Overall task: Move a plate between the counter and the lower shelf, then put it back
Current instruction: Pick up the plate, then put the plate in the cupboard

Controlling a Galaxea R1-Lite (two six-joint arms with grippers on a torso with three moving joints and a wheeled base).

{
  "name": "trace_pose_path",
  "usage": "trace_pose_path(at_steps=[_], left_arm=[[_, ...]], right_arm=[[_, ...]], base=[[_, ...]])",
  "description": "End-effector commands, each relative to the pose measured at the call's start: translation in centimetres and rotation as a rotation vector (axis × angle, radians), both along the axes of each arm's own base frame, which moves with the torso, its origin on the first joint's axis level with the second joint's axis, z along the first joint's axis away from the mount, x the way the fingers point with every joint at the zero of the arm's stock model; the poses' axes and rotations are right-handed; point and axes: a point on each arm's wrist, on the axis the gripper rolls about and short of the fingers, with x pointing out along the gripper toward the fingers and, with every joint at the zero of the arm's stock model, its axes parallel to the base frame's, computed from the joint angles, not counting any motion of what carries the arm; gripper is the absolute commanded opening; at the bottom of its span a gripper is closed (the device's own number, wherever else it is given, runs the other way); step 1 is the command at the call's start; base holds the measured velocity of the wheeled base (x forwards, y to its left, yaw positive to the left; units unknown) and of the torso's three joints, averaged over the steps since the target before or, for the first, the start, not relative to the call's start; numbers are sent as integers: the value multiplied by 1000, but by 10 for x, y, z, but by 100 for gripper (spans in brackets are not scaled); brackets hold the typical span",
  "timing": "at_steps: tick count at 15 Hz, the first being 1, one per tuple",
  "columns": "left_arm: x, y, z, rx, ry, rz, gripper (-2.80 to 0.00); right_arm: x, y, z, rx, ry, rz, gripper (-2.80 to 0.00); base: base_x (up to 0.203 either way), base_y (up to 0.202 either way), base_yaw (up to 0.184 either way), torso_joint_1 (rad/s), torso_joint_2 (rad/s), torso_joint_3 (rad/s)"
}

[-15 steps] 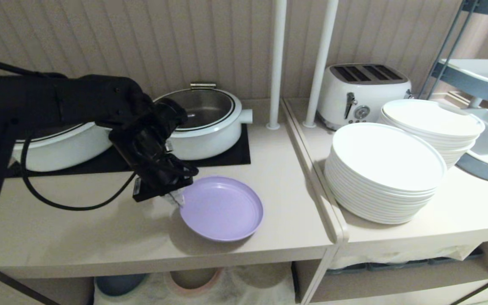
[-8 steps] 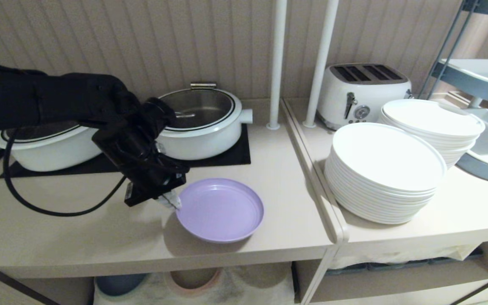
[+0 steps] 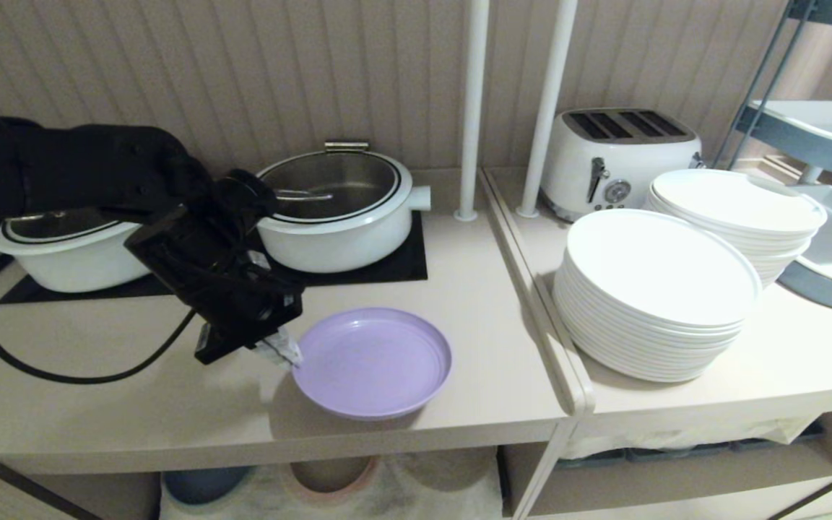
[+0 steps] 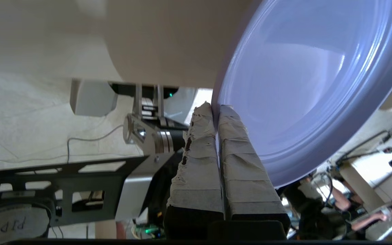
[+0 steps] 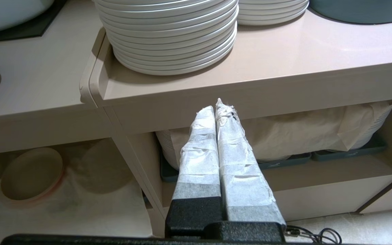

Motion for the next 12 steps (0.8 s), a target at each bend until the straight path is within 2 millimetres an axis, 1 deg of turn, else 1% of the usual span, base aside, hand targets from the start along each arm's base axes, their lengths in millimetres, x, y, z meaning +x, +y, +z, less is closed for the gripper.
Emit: trace_pose_path(at_steps=[1, 4, 7, 12], left_arm=[[-8, 3, 5, -10, 3, 3, -280], [-16, 4, 12, -38, -8, -4, -280], [-27, 7, 15, -39, -4, -8, -280], [-46, 16, 25, -58, -19, 2, -280]], right_arm=[[0, 0, 0, 1, 0, 0, -280], [0, 0, 0, 1, -1, -1, -280], [0, 0, 0, 1, 0, 0, -280], [0, 0, 0, 1, 0, 0, -280]], base=[[0, 0, 0, 0, 0, 0], [0, 0, 0, 0, 0, 0], [0, 0, 0, 0, 0, 0], [0, 0, 0, 0, 0, 0]])
